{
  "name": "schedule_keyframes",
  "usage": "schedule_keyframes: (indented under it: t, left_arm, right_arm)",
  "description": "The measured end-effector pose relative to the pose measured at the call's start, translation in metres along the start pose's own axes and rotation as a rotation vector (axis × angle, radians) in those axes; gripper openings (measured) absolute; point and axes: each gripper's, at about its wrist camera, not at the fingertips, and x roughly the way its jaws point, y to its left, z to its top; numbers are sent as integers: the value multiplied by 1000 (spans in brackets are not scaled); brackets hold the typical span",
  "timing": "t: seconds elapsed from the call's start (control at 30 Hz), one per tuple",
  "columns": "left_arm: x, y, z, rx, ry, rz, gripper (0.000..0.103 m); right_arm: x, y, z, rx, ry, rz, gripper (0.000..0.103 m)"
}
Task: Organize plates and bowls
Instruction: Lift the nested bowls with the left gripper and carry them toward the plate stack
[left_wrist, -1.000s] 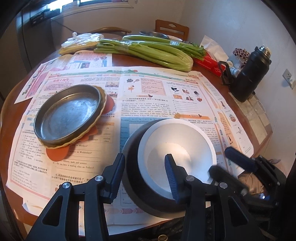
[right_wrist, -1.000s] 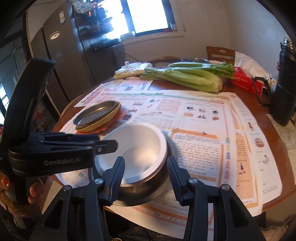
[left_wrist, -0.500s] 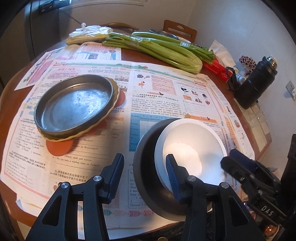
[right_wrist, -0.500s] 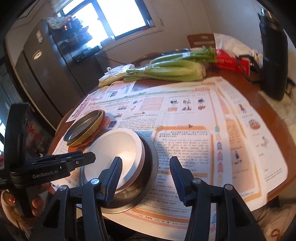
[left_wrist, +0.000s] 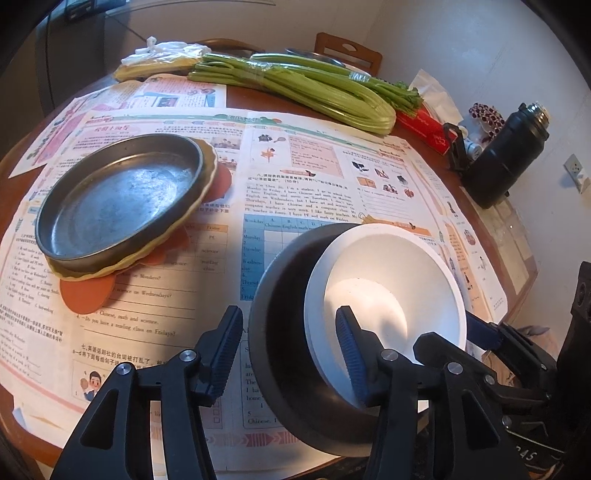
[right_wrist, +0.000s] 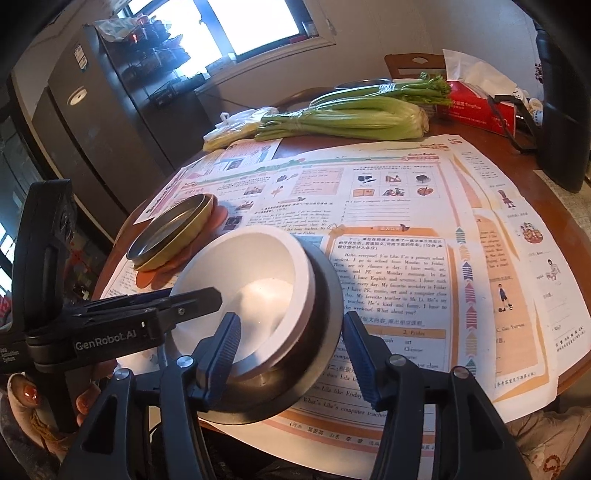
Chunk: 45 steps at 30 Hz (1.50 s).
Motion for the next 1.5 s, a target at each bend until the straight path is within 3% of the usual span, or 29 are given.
schedule_keyframes:
  t: [0.27, 0.67, 1.5]
  left_arm:
    - [11, -3, -2, 7, 29, -5, 55]
    - [11, 1, -4, -12, 34, -52, 50]
    - [-55, 31, 2, -57, -116, -42, 50]
  right_arm:
    - [15, -1, -4, 21, 55, 65, 61]
    - [16, 5, -3, 0, 36, 43, 60]
    - [-8, 62, 23, -110, -30, 62, 60]
